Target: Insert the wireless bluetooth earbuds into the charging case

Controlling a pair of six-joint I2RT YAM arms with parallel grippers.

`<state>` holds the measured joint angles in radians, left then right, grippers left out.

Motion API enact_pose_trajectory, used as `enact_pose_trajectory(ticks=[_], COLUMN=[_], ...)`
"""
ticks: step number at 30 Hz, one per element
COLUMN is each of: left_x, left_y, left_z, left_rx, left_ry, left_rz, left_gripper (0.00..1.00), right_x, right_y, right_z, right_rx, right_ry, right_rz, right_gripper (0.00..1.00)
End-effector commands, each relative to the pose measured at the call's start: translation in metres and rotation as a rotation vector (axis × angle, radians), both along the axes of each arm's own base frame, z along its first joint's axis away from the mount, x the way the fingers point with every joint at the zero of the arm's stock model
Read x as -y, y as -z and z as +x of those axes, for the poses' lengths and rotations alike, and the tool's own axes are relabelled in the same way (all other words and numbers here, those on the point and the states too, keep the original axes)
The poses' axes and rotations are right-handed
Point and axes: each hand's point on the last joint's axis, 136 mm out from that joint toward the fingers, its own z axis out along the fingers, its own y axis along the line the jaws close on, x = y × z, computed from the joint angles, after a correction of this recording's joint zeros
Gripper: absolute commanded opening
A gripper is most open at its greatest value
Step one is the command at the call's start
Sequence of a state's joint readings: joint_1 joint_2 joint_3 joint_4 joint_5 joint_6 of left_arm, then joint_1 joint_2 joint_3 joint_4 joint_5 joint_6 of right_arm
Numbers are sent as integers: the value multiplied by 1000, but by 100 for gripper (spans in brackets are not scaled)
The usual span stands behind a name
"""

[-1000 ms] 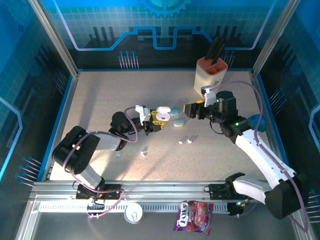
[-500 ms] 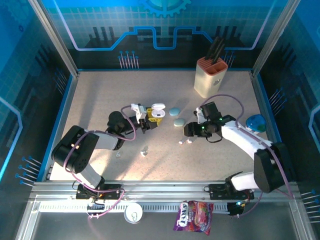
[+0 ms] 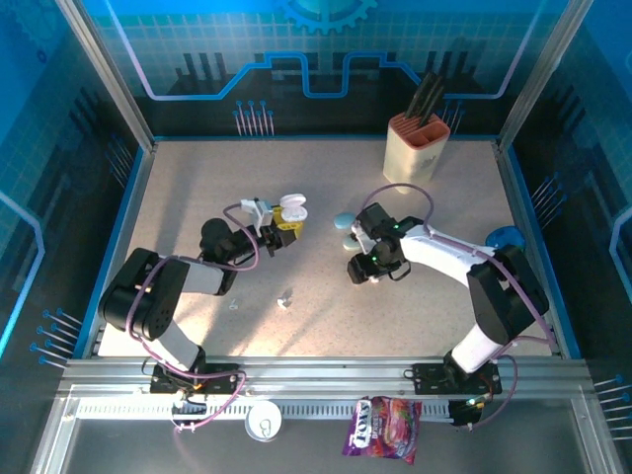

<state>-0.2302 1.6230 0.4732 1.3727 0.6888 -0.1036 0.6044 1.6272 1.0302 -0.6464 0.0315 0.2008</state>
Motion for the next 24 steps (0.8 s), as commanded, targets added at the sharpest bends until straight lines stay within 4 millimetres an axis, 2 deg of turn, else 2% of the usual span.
enact_pose_trajectory(ticks=[1,7,11,18,24], left_x=[-20,-49,-62,-63,-62], left_y=[-8,-15,-18,-21,-20], left_z=[7,21,26,27,27], left_rx=[10,12,20,17,7], left_ry=[-77,-177,-217,-210,-200], left_rz=[-27,-48,-52,-61,-64], left_gripper=[32,32,32,31,31], right_x=[2,-3,-11,-15,-17], right_y=[-1,6,9,17,21], right_z=[0,-7,-8,-5,-1], right_rx=[52,69,86,105,107], right_ry=[-142,-261,-327,-391,-411], right_rz=[-158,-377,-486,-621,-645], right_gripper=[61,53,49,42,39])
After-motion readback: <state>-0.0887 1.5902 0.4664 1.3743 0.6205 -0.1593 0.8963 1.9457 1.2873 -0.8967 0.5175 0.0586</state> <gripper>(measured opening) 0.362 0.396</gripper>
